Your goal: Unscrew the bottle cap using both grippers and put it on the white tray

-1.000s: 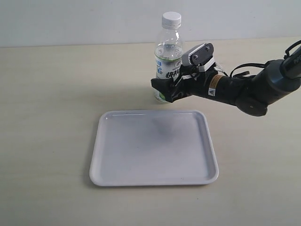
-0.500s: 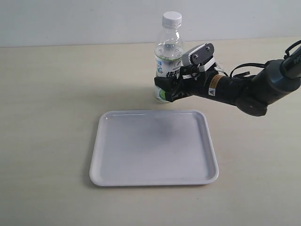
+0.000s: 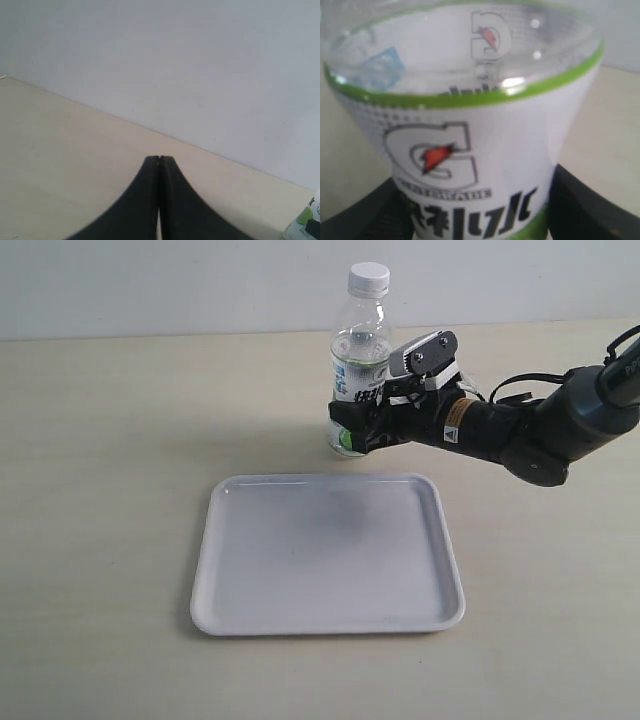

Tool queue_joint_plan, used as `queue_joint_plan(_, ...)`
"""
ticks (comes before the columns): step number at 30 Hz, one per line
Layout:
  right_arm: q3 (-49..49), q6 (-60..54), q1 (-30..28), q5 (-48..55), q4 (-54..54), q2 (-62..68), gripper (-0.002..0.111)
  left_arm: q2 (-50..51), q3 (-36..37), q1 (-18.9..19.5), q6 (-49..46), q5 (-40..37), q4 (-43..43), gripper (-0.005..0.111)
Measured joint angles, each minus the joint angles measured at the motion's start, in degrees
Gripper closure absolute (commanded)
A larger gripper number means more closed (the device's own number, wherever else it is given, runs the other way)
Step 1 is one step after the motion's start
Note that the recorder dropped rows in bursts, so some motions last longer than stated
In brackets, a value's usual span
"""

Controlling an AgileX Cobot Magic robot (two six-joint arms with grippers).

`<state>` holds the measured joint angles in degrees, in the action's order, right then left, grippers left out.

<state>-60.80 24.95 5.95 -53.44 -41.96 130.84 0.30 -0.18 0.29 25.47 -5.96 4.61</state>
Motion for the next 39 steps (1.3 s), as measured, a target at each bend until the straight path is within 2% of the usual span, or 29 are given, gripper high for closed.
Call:
queue_joint_plan(12, 0.0, 0.73, 0.0, 3.51, -3.85, -1.68, 0.108, 0.0, 0.0, 0.0, 0.0, 0.0, 0.0, 0.107)
queue_joint_plan(29, 0.0, 0.12, 0.0, 3.64, -3.84, -1.68, 0.108, 0.0, 0.0, 0.0, 0.0, 0.0, 0.0, 0.107)
queue_joint_plan(33, 0.0, 0.12, 0.0, 3.76, -3.84, -1.68, 0.108, 0.0, 0.0, 0.0, 11.08, 1.17, -1.37, 0.107)
queue_joint_plan(39, 0.0, 0.12, 0.0, 3.86, -3.84, -1.68, 0.108, 0.0, 0.13, 0.0, 16.74, 13.59, -1.59, 0.107)
